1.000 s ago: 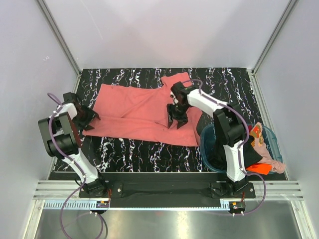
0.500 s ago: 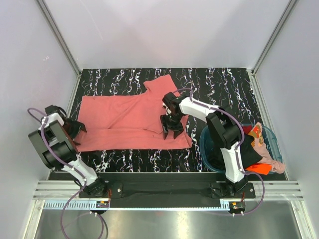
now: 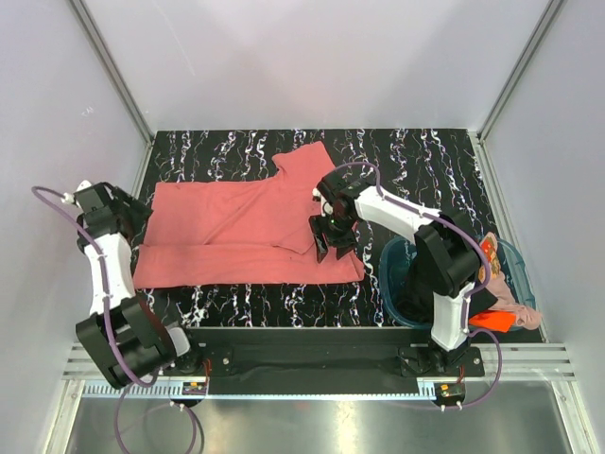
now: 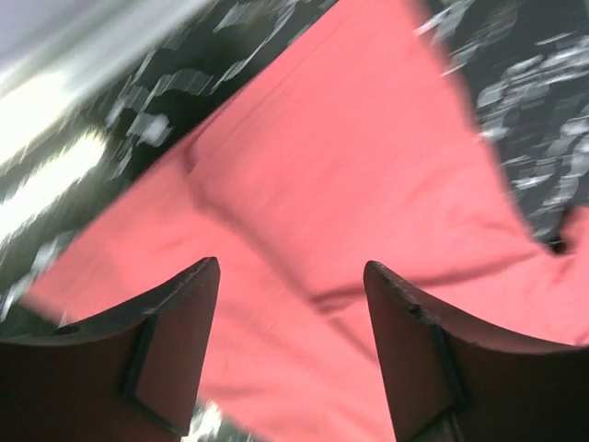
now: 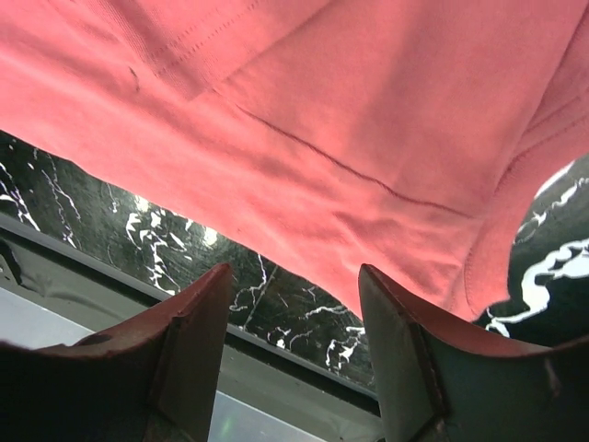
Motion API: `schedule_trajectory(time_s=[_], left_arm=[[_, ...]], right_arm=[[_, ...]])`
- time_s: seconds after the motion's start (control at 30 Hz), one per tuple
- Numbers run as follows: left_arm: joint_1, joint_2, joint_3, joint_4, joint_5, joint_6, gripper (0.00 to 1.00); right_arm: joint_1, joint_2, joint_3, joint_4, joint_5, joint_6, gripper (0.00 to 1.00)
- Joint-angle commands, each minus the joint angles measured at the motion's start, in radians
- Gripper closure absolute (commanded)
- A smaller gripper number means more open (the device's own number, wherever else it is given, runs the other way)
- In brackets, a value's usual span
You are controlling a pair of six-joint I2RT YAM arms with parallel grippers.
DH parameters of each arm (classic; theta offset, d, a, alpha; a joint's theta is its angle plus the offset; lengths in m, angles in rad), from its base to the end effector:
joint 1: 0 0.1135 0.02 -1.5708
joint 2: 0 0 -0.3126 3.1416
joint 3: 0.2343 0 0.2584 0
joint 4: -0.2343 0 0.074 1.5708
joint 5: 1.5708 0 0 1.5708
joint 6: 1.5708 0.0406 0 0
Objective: Fold and stack the t-shirts
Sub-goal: Fold the tshirt
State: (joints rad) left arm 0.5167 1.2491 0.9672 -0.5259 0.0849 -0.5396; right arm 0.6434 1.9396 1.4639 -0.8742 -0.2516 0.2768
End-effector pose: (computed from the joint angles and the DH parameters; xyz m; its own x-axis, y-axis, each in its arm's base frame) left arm 0.2263 0.1246 0.3150 -0.3124 -0.7663 -0.5614 -0.7014 0.5846 -0.4077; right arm 0.3207 0.2531 0.2327 -0.9216 -0.3602 -0.1444 -0.3876 0.8739 0.2935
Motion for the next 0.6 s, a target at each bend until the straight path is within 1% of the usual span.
schedule_trajectory(time_s=[0.0,0.03,0.1,0.13,0.17,0.2,0.23,0.27,0.3,0.37,0.43,0.47,0.5,0.53,0.57], left_arm=[[-0.038,-0.01,-0.045,0.328,0.035,0.087,0.35],[-0.068,0.004,-0.044,0.351,0.009,0.105,0.38],[-0.079,0.058,-0.033,0.42,-0.007,0.141,0.45],[-0.09,0.131,-0.018,0.437,-0.001,0.147,0.48],[-0.095,0.171,0.016,0.469,0.01,0.153,0.54],[-0.098,0.212,0.039,0.481,0.05,0.153,0.58],[-0.099,0.314,0.065,0.492,0.074,0.153,0.61],[-0.101,0.361,0.096,0.492,0.097,0.153,0.68],[-0.103,0.416,0.181,0.481,0.137,0.161,0.72],[-0.104,0.523,0.253,0.455,0.164,0.167,0.75],[-0.112,0.556,0.288,0.471,0.151,0.159,0.75],[-0.113,0.581,0.289,0.492,0.144,0.144,0.73],[-0.113,0.596,0.297,0.491,0.138,0.13,0.72],[-0.113,0.614,0.324,0.489,0.141,0.118,0.73],[-0.116,0.651,0.338,0.474,0.139,0.1,0.73]], right_arm=[[-0.005,-0.019,-0.004,0.069,-0.043,-0.01,0.36],[-0.008,-0.011,0.006,0.049,-0.051,0.002,0.37],[-0.011,-0.019,-0.005,0.059,-0.06,0.012,0.37],[-0.014,-0.025,-0.011,0.069,-0.057,0.019,0.38],[-0.019,-0.022,-0.01,0.073,-0.052,0.018,0.41],[-0.022,-0.016,-0.001,0.075,-0.048,0.015,0.44],[-0.031,-0.007,0.009,0.078,-0.048,0.016,0.46],[-0.039,0.005,0.018,0.08,-0.049,0.022,0.55],[-0.044,0.007,0.033,0.087,-0.058,0.031,0.57],[-0.069,0.009,0.058,0.122,-0.057,0.061,0.59],[-0.094,0.025,0.139,0.147,-0.037,0.085,0.58],[-0.12,0.066,0.176,0.155,-0.026,0.096,0.55],[-0.132,0.096,0.27,0.153,-0.022,0.107,0.53],[-0.142,0.128,0.323,0.149,-0.017,0.126,0.53],[-0.148,0.195,0.373,0.149,0.003,0.136,0.53]])
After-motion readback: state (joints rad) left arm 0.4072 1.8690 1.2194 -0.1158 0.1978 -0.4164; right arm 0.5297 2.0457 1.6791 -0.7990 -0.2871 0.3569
